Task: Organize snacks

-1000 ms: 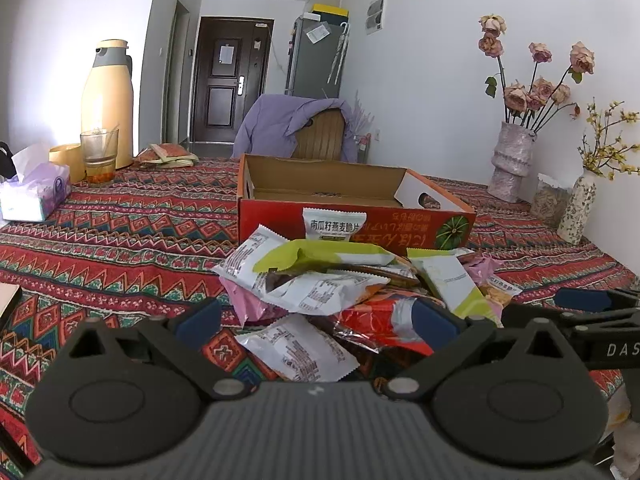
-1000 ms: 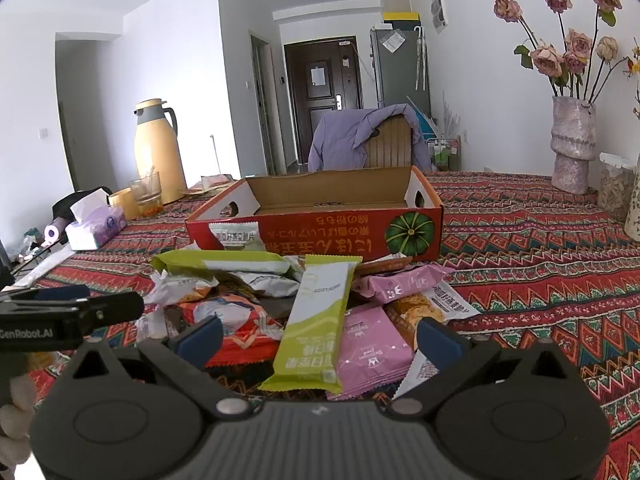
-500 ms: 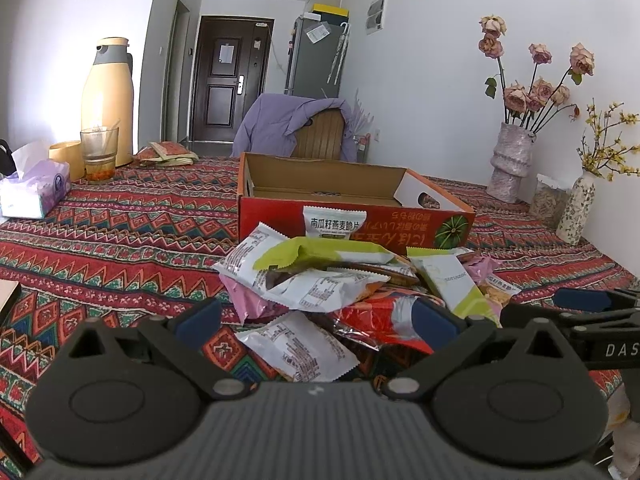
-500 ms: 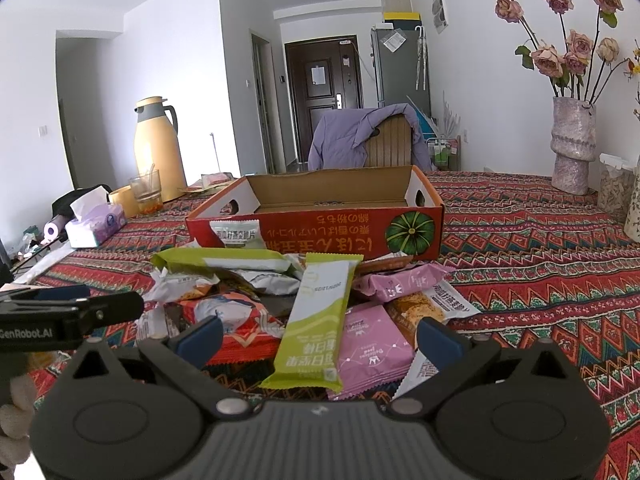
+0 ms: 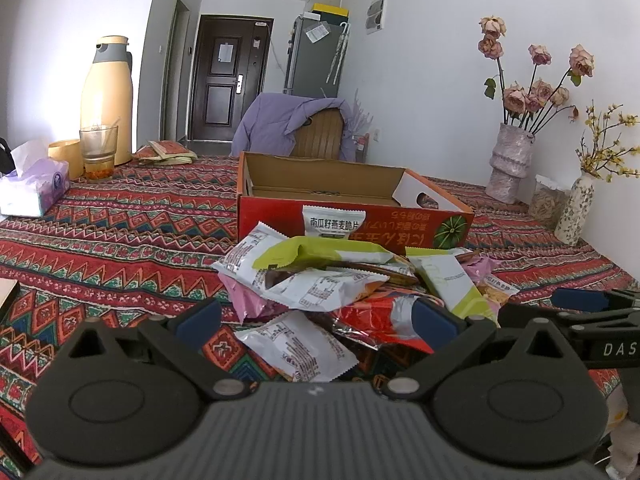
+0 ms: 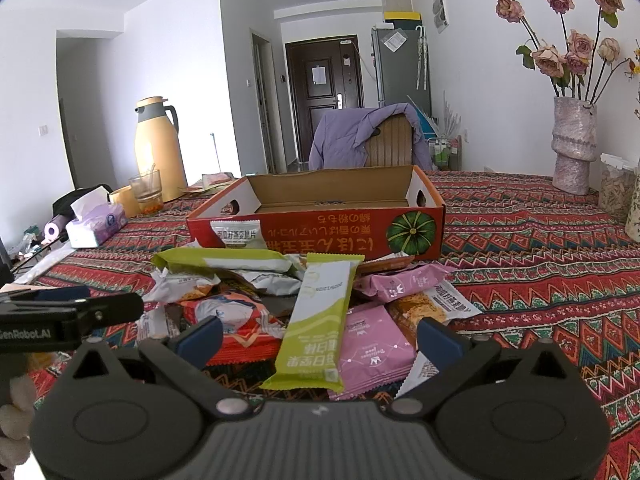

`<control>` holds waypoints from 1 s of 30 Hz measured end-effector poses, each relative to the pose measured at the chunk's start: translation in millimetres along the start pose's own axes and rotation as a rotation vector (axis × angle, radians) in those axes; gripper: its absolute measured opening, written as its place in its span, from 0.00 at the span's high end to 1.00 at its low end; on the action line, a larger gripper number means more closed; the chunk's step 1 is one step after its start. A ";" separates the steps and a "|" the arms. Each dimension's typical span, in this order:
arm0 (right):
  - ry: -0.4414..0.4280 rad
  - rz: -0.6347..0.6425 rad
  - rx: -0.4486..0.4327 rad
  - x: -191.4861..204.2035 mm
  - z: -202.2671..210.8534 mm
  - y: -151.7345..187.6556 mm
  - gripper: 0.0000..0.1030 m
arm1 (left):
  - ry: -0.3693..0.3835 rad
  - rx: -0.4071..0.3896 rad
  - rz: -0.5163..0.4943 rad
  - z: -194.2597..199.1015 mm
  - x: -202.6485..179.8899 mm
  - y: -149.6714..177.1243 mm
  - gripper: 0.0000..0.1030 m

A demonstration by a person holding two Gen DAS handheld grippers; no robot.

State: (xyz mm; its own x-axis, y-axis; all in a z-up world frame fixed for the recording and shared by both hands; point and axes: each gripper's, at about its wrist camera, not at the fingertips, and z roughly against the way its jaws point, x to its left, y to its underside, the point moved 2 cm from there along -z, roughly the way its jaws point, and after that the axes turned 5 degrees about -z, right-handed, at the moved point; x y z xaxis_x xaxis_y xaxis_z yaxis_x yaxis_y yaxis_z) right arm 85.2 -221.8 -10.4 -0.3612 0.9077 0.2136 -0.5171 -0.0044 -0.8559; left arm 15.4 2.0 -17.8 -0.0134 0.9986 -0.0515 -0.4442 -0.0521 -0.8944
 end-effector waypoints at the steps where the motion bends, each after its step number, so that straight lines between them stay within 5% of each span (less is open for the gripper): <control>1: 0.001 0.000 0.000 0.3 0.0 -0.1 0.00 | -0.001 0.000 -0.001 0.0 0.0 0.1 0.00; 30: 0.001 0.001 0.001 0.6 -0.2 0.3 0.00 | 0.004 -0.002 0.013 2.4 2.4 0.0 0.00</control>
State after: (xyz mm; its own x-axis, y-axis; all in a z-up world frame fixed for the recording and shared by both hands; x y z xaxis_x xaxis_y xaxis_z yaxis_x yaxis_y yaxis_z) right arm 85.0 -221.2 -10.7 -0.3612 0.9080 0.2122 -0.5172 -0.0058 -0.8558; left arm 13.2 4.5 -16.9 -0.0158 0.9977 -0.0653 -0.4420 -0.0655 -0.8946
